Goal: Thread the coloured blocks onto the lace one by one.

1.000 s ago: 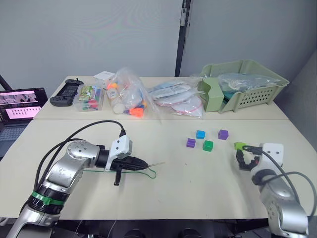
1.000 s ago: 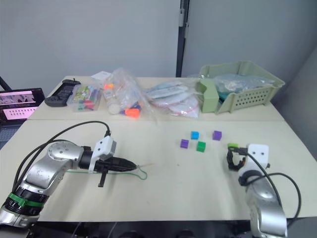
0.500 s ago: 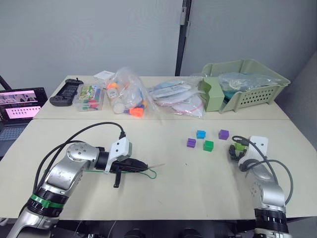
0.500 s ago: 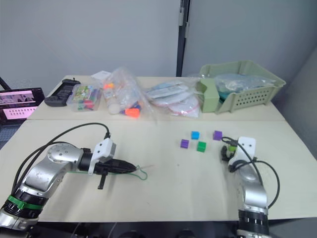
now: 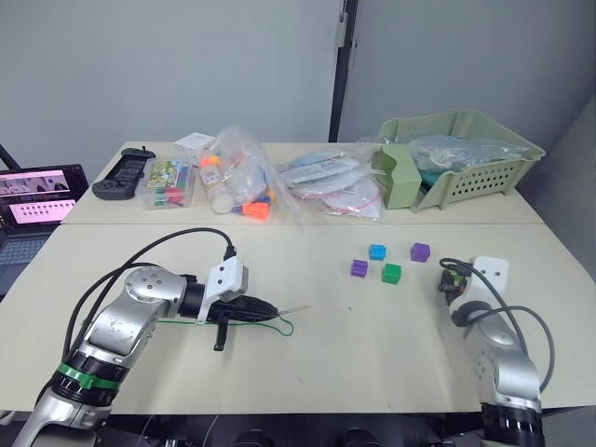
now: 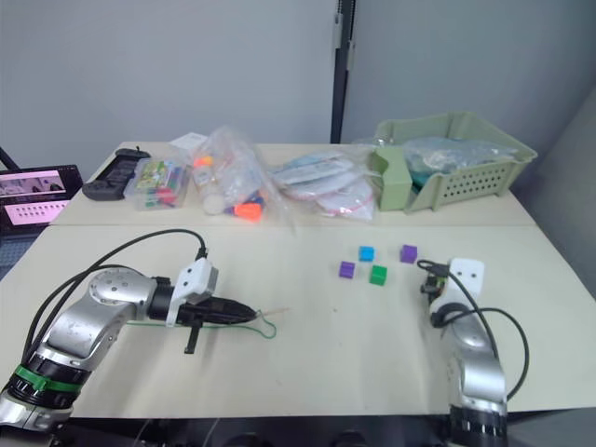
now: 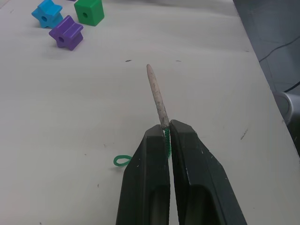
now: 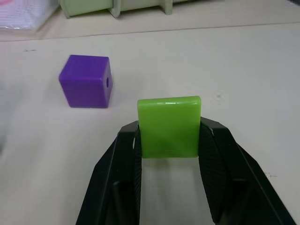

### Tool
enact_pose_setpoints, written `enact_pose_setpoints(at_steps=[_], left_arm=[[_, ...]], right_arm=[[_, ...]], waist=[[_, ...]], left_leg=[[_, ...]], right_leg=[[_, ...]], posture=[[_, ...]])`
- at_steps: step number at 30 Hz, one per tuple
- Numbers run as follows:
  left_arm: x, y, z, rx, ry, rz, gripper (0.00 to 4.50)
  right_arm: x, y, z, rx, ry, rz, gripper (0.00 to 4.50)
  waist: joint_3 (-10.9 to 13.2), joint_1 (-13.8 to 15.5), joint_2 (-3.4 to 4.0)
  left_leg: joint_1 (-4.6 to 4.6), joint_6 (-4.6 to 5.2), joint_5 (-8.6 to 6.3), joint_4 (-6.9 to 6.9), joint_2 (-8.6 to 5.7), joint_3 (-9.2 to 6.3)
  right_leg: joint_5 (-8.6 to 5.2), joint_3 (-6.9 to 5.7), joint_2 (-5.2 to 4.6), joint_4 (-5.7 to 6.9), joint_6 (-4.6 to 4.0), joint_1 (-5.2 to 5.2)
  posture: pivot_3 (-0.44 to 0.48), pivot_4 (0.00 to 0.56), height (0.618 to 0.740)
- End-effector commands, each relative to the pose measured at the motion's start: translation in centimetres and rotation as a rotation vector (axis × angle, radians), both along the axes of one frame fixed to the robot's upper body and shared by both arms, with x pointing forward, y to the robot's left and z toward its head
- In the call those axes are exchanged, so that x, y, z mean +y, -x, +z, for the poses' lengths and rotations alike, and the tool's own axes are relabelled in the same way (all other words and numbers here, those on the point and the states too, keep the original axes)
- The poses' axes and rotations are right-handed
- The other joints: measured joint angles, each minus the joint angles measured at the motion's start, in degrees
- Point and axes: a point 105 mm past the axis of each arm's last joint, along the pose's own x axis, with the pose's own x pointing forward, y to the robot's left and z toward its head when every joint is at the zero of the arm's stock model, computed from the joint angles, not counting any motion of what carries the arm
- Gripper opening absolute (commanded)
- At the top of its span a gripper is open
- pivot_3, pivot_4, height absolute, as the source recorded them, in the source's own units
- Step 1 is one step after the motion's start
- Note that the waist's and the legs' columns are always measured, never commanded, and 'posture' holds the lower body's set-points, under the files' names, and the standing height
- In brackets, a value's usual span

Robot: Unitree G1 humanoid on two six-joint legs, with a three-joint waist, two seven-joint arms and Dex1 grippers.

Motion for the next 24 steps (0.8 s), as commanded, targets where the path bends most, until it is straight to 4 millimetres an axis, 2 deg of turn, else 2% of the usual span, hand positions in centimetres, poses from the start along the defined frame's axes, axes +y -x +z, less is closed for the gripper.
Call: enact_pose_setpoints(at_steps=[1, 4, 6, 10, 12, 15, 17, 22, 24], left_arm=[[0.1, -0.2, 0.9, -0.047, -0.001, -0.013, 0.00], [0.1, -0.2, 0.9, -0.042, -0.004, -0.027, 0.00], [0.1, -0.2, 0.9, -0.040, -0.007, -0.035, 0.00], [0.3, -0.1, 0.8, -0.035, -0.020, -0.056, 0.00], [0.6, 0.0, 0.8, -0.033, -0.027, -0.060, 0.00], [1.0, 0.3, 0.8, -0.025, -0.049, -0.071, 0.00], [1.2, 0.3, 0.9, -0.021, -0.060, -0.076, 0.00], [1.2, 0.1, 1.4, -0.023, -0.066, -0.081, 0.00], [1.1, 0.0, 1.6, -0.024, -0.066, -0.085, 0.00]], right_arm=[[4.6, 3.6, 2.9, -0.060, -0.016, 0.107, 1.14], [8.1, 6.5, 2.4, -0.008, -0.037, 0.165, 1.14], [9.9, 7.7, 2.1, 0.013, -0.043, 0.192, 1.14], [12.8, 9.0, -0.1, 0.088, 0.009, 0.254, 1.14], [13.3, 9.2, -1.5, 0.126, -0.014, 0.246, 1.14], [14.6, 9.7, -5.3, 0.247, -0.128, 0.214, 1.14], [15.1, 9.7, -6.7, 0.273, -0.193, 0.190, 1.14], [14.9, 9.4, -6.3, 0.232, -0.223, 0.167, 1.14], [14.1, 9.7, -5.1, 0.183, -0.214, 0.169, 2.19]], waist=[[0.0, 0.1, 0.02], [0.0, -0.1, 0.02], [0.0, -0.3, 0.01], [0.0, -0.4, -0.04], [0.0, -0.2, -0.06], [0.0, 0.2, -0.10], [-0.1, 0.2, -0.36], [-0.1, 0.3, -0.79], [-0.1, 0.4, -0.84]], left_leg=[[-0.05, 0.00, 0.00, -0.03, 0.02, -0.03], [-0.11, 0.00, 0.00, -0.05, 0.05, -0.05], [-0.10, -0.01, 0.01, 0.01, 0.03, 0.00], [0.05, -0.04, 0.03, 0.11, 0.03, 0.04], [0.05, -0.05, 0.04, 0.10, 0.03, 0.03], [0.04, -0.05, 0.04, 0.02, 0.05, -0.01], [0.05, -0.05, 0.04, -0.11, 0.13, -0.08], [0.16, -0.07, 0.04, -0.26, 0.57, -0.17], [0.20, -0.08, 0.05, -0.26, 0.74, -0.17]], right_leg=[[0.00, -0.02, 0.01, 0.00, 0.00, -0.06], [0.00, -0.01, 0.05, 0.03, 0.00, -0.15], [0.00, 0.02, 0.00, 0.02, 0.00, -0.13], [-0.01, 0.01, 0.01, -0.08, 0.01, 0.05], [-0.02, 0.00, 0.05, -0.10, 0.01, 0.04], [-0.02, -0.05, 0.11, -0.08, 0.00, -0.03], [-0.06, -0.12, 0.20, -0.07, -0.10, -0.07], [-0.07, -0.17, 0.61, -0.08, -0.45, -0.04], [-0.08, -0.18, 0.79, -0.08, -0.54, 0.00]], posture=[[0.000, 0.150, 0.740], [0.000, 0.150, 0.740], [0.000, 0.150, 0.740], [0.000, 0.150, 0.740], [0.000, 0.150, 0.740], [0.000, 0.150, 0.740], [0.000, 0.150, 0.740], [0.000, 0.150, 0.740], [0.000, 0.150, 0.740]])
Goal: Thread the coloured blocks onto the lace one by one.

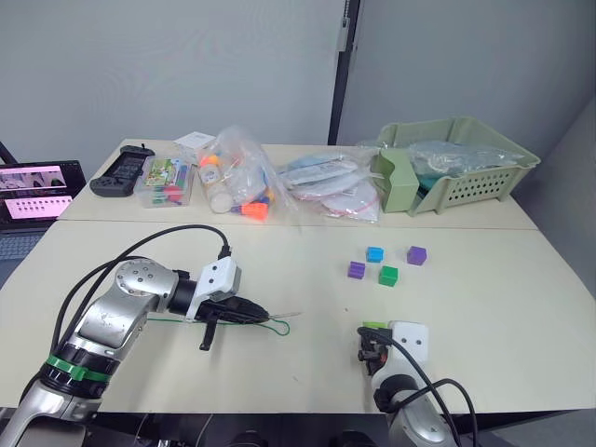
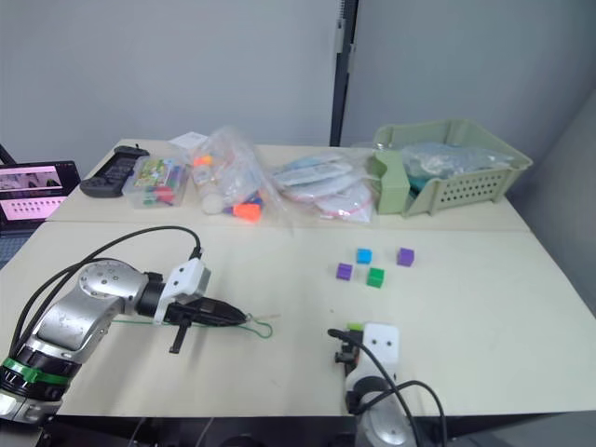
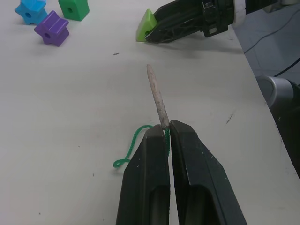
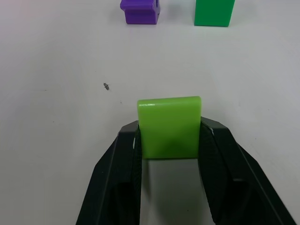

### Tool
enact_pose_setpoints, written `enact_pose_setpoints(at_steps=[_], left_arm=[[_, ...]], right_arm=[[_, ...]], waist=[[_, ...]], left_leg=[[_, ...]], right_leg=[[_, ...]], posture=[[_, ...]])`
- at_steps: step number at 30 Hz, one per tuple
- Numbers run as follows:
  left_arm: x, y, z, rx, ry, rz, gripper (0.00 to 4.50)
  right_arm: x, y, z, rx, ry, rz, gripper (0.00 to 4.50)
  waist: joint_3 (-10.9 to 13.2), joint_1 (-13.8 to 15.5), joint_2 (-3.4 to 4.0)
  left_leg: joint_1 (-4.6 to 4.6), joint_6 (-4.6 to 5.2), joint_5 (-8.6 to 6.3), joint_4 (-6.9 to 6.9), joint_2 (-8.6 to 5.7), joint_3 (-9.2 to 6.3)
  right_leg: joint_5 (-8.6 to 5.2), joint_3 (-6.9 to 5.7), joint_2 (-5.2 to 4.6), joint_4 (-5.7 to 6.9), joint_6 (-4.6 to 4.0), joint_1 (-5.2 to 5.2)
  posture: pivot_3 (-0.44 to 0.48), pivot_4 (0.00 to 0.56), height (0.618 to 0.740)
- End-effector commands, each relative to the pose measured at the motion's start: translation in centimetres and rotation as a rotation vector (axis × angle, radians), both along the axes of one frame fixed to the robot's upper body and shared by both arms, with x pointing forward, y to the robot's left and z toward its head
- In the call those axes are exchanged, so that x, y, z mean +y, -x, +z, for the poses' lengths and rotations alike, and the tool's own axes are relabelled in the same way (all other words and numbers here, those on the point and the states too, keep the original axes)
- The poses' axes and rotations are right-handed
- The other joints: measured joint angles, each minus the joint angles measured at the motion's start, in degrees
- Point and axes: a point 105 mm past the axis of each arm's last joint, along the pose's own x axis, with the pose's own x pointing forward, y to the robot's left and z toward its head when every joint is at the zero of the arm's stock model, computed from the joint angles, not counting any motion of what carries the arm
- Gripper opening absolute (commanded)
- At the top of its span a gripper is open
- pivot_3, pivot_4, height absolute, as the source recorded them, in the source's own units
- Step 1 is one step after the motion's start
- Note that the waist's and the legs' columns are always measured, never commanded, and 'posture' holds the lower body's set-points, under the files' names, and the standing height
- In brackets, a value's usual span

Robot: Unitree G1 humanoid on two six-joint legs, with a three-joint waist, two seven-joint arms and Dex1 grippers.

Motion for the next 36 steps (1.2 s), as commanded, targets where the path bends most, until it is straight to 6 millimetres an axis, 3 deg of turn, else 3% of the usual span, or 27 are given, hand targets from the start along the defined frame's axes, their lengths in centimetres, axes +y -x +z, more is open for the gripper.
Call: enact_pose_setpoints(at_steps=[1, 4, 7, 9, 12, 14, 17, 25, 30, 36], left_arm=[[-0.1, -0.2, 1.1, -0.027, 0.001, -0.015, 0.00], [-0.4, -0.2, 1.3, -0.027, 0.006, -0.024, 0.00], [-1.8, 0.7, 1.5, -0.001, 0.033, -0.073, 0.00], [-2.6, 1.5, 1.4, 0.035, 0.039, -0.102, 0.00], [-3.2, 2.8, 0.9, 0.073, 0.028, -0.131, 0.00], [-3.3, 3.5, 0.2, 0.084, 0.013, -0.137, 0.00], [-4.5, 4.5, -1.3, 0.074, -0.006, -0.112, 0.00], [-5.3, 3.3, -1.8, 0.022, -0.011, 0.028, 0.00], [-5.5, 3.2, -1.9, 0.019, -0.007, 0.070, 0.00], [-6.0, 2.6, -1.7, -0.013, -0.023, 0.085, 0.00]], right_arm=[[-1.1, 1.2, 0.0, 0.012, -0.009, 0.002, 2.49], [-1.6, 1.7, 1.4, -0.026, 0.032, 0.049, 3.53], [-3.9, 2.5, 4.7, -0.119, 0.126, 0.222, 4.48], [-4.5, 3.0, 6.3, -0.162, 0.185, 0.418, 4.48], [-5.0, 3.3, 7.0, -0.161, 0.228, 0.685, 4.48], [-5.3, 3.3, 6.9, -0.133, 0.252, 0.852, 4.48], [-6.9, 1.5, 5.6, -0.051, 0.365, 1.083, 4.48], [-6.8, -3.2, 3.9, -0.081, 0.442, 1.200, 4.48], [-5.3, -4.4, 2.8, -0.092, 0.427, 1.245, 4.48], [-5.2, -5.6, 1.7, -0.037, 0.367, 1.247, 4.48]], waist=[[0.0, 0.2, -0.03], [0.1, 0.3, 0.24], [0.1, 0.1, 0.29], [0.2, 0.1, 0.38], [0.3, -0.5, 0.36], [0.3, -0.5, 0.35], [0.4, -1.0, 0.34], [0.7, -0.1, 0.15], [0.7, 0.1, 0.17], [0.7, 0.2, 0.18]], left_leg=[[-0.01, 0.00, 0.00, 0.00, 0.03, 0.00], [-0.10, 0.00, -0.01, 0.00, -0.04, 0.00], [-0.31, 0.00, -0.02, -0.01, -0.11, 0.06], [-0.46, 0.08, -0.07, 0.29, -0.19, 0.11], [-0.29, 0.13, -0.10, 0.41, -0.17, 0.15], [0.09, 0.18, -0.12, 0.34, -0.02, 0.19], [0.20, 0.16, -0.08, 0.41, 0.16, 0.31], [0.21, 0.26, 0.20, 0.44, 0.18, 0.31], [0.03, 0.25, 0.19, 0.41, 0.08, 0.29], [0.03, 0.24, 0.18, 0.40, -0.06, 0.26]], right_leg=[[-0.01, -0.01, 0.04, 0.00, -0.03, 0.00], [-0.03, -0.01, -0.02, 0.02, -0.06, -0.08], [-0.03, 0.06, -0.05, 0.02, -0.05, -0.30], [0.00, 0.13, -0.10, 0.02, 0.05, -0.32], [0.04, 0.16, -0.05, -0.02, 0.13, -0.05], [-0.02, 0.19, 0.11, -0.09, 0.08, 0.30], [-0.10, 0.28, 0.26, -0.07, -0.03, 0.38], [0.04, 0.29, 0.36, 0.04, -0.14, 0.31], [0.11, 0.27, 0.10, 0.07, -0.07, 0.17], [0.18, 0.26, -0.04, 0.05, 0.02, 0.20]], posture=[[0.000, 0.150, 0.740], [0.000, 0.150, 0.740], [0.000, 0.150, 0.740], [0.000, 0.150, 0.740], [0.000, 0.150, 0.740], [0.000, 0.150, 0.740], [0.000, 0.150, 0.740], [0.000, 0.150, 0.740], [0.000, 0.150, 0.740], [0.000, 0.150, 0.740]])
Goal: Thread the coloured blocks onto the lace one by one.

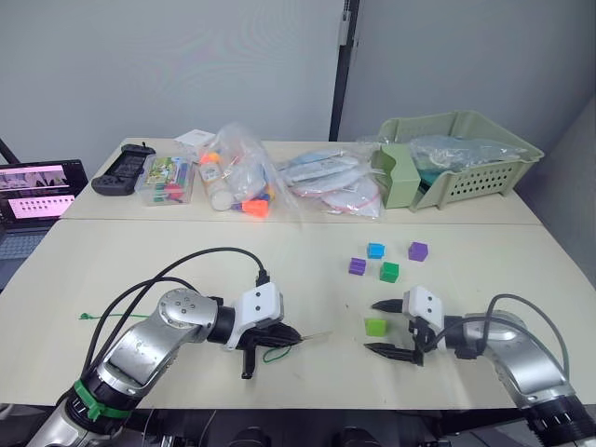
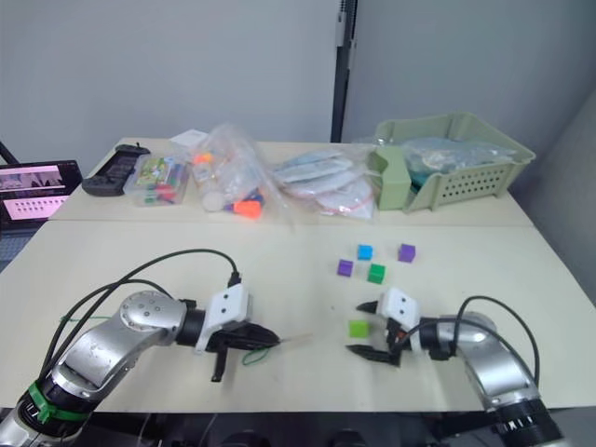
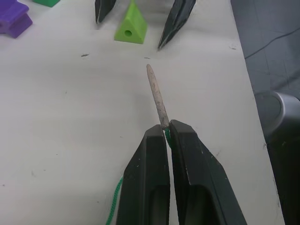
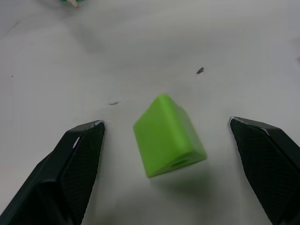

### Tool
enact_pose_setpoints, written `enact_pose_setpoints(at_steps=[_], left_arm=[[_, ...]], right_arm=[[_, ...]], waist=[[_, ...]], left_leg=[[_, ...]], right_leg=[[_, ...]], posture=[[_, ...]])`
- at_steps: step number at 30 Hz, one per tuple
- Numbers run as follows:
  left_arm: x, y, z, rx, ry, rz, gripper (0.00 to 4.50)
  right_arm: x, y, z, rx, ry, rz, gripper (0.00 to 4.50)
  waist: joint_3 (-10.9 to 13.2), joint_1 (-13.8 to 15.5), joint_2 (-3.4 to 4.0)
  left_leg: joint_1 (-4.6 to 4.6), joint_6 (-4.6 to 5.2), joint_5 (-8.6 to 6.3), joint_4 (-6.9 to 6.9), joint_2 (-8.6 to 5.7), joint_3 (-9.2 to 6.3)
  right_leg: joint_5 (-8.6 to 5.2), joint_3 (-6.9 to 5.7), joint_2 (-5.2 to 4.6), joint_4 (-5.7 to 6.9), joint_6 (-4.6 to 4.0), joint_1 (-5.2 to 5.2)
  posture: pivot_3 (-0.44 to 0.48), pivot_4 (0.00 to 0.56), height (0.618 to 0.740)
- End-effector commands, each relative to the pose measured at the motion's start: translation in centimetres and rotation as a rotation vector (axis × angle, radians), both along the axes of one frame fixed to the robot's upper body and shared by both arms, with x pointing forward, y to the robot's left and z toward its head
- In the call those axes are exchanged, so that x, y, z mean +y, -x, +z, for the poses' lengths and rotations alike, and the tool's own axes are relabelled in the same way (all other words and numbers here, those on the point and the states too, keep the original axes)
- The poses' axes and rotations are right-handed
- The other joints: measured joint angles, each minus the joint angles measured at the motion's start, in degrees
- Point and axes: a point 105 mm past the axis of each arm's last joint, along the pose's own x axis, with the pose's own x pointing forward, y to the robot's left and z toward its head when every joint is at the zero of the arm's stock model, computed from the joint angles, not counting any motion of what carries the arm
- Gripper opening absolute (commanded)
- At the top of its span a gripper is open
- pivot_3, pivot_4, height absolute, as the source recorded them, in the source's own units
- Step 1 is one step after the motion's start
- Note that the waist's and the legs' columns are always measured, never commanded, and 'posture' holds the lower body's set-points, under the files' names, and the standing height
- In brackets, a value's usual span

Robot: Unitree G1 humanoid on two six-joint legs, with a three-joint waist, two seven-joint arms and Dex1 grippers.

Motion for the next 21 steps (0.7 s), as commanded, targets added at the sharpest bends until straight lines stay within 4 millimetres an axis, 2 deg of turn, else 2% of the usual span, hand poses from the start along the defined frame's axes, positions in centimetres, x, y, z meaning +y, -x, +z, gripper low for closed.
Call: enact_pose_setpoints(at_steps=[1, 7, 13, 16, 21], left_arm=[[-0.9, -0.2, 1.0, -0.067, -0.007, -0.020, 0.00], [-1.8, -0.6, 0.7, -0.097, -0.035, -0.064, 0.00], [-2.5, -1.8, 0.3, -0.151, -0.078, -0.089, 0.00], [-2.7, -2.3, 0.2, -0.169, -0.091, -0.086, 0.00], [-3.7, -2.0, 0.8, -0.172, -0.072, -0.125, 0.00]], right_arm=[[-0.4, -0.2, -0.1, 0.047, -0.003, 0.007, 4.48], [-1.0, 0.1, 0.0, 0.104, 0.001, 0.013, 4.48], [-0.6, 0.1, -0.3, 0.091, 0.005, 0.018, 4.48], [-0.5, 0.3, -0.5, 0.075, 0.016, 0.036, 3.66], [-0.4, 0.5, -0.6, 0.068, 0.020, 0.049, 1.99]], waist=[[0.0, 0.0, 0.00], [0.0, 0.1, 0.00], [0.0, 0.1, 0.00], [0.0, 0.0, 0.00], [0.0, 0.0, 0.00]], left_leg=[[0.00, 0.00, 0.00, 0.00, 0.00, 0.00], [0.05, 0.00, 0.00, 0.01, -0.03, -0.03], [0.03, 0.00, 0.00, 0.01, -0.08, -0.07], [0.03, 0.00, 0.00, 0.01, -0.10, -0.06], [0.02, 0.00, 0.00, 0.01, -0.09, -0.08]], right_leg=[[0.00, 0.00, 0.00, 0.00, 0.00, 0.01], [0.00, -0.01, 0.02, 0.02, 0.00, 0.05], [0.00, -0.03, 0.01, 0.01, 0.00, 0.05], [0.00, -0.02, 0.01, 0.02, 0.00, 0.05], [0.00, -0.03, 0.01, 0.04, 0.01, 0.04]], posture=[[0.000, 0.150, 0.740], [0.000, 0.150, 0.740], [0.000, 0.150, 0.740], [0.000, 0.150, 0.740], [0.000, 0.150, 0.740]])
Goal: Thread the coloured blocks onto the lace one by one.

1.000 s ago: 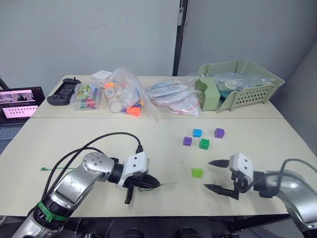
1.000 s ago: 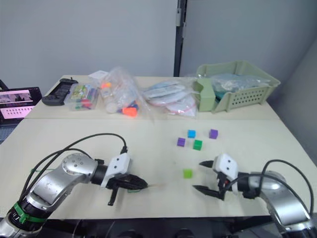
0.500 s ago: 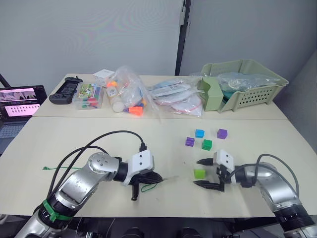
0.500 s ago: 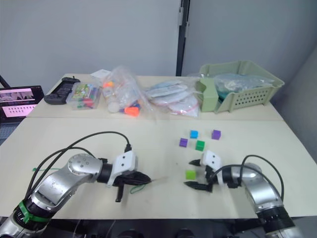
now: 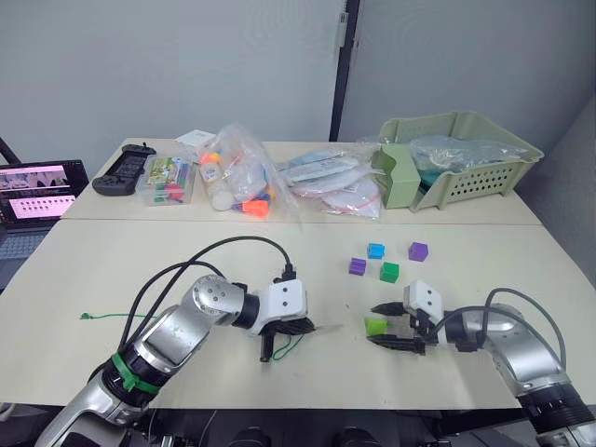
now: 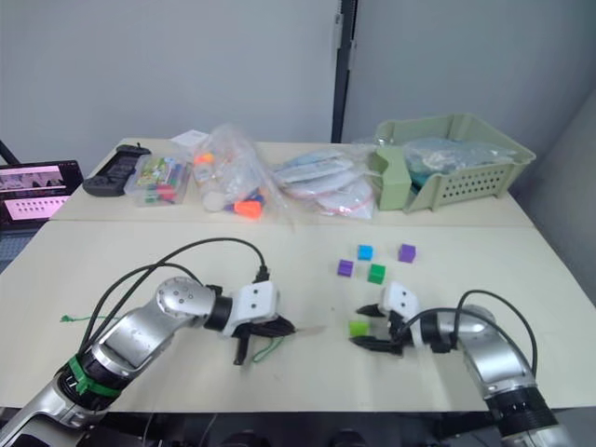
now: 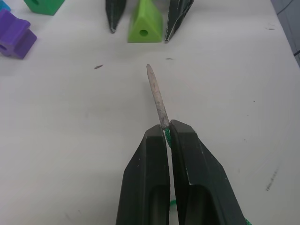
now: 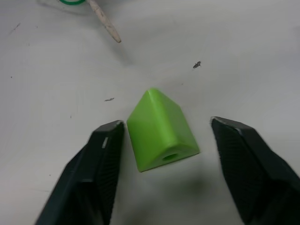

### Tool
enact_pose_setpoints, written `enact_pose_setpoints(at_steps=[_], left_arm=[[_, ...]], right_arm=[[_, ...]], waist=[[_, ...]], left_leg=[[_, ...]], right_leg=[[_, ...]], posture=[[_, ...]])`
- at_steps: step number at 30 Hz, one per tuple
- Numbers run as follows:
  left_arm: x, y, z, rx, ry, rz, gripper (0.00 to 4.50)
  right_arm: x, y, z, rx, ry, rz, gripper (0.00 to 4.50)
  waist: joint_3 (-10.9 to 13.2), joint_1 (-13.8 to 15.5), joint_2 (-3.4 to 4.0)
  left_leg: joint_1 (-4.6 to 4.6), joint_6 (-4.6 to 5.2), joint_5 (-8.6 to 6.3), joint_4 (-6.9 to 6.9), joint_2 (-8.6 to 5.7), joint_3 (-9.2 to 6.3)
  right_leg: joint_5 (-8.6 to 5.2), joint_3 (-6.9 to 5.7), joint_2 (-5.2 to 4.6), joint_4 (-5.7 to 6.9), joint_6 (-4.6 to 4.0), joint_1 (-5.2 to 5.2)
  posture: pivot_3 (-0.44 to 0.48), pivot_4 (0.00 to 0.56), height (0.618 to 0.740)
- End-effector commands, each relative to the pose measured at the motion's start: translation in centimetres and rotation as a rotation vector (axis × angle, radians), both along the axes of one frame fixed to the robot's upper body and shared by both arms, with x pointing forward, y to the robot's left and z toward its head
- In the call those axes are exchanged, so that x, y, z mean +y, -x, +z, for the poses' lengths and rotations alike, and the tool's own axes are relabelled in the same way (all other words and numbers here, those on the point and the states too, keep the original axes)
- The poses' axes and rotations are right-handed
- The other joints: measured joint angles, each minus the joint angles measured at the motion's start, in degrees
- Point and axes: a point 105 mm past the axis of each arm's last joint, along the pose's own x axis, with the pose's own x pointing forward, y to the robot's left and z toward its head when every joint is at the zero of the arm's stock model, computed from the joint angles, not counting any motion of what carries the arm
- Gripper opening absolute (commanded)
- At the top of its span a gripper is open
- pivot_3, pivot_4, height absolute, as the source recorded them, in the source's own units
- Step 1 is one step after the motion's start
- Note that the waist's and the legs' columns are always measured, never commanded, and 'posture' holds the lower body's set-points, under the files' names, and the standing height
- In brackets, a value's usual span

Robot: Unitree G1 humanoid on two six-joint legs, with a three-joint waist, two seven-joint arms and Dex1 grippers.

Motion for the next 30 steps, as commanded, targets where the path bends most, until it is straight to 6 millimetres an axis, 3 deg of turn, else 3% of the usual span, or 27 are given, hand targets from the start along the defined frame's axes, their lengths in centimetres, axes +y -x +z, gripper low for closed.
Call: enact_pose_setpoints(at_steps=[1, 3, 16, 30], left_arm=[[-1.1, 0.5, 1.2, -0.033, 0.017, -0.058, 0.00], [-1.2, 0.5, 1.3, -0.035, 0.014, -0.063, 0.00], [-2.8, -0.6, 0.5, -0.096, -0.040, -0.107, 0.00], [-3.7, -0.3, 0.9, -0.110, -0.033, -0.159, 0.00]], right_arm=[[0.1, 0.5, -0.6, 0.020, 0.008, 0.019, 1.65], [0.2, 0.6, -0.6, 0.019, 0.007, 0.024, 1.32], [0.8, 1.8, -1.0, 0.008, 0.051, 0.114, 1.32], [1.1, 2.1, -1.0, 0.004, 0.090, 0.167, 1.32]], waist=[[0.0, 0.0, 0.00], [0.0, 0.0, 0.00], [0.0, 0.0, 0.00], [0.0, 0.0, 0.00]], left_leg=[[-0.01, 0.00, 0.00, 0.00, 0.00, 0.00], [0.00, 0.00, 0.00, 0.00, 0.00, 0.00], [0.01, 0.00, 0.00, 0.00, -0.03, -0.02], [0.01, 0.00, 0.00, 0.01, -0.05, -0.04]], right_leg=[[0.00, 0.00, 0.00, 0.00, 0.00, 0.00], [0.00, 0.00, 0.00, 0.00, 0.00, 0.00], [0.00, -0.01, 0.02, 0.02, 0.00, 0.01], [0.00, -0.01, 0.01, 0.02, 0.00, 0.01]], posture=[[0.000, 0.150, 0.740], [0.000, 0.150, 0.740], [0.000, 0.150, 0.740], [0.000, 0.150, 0.740]])
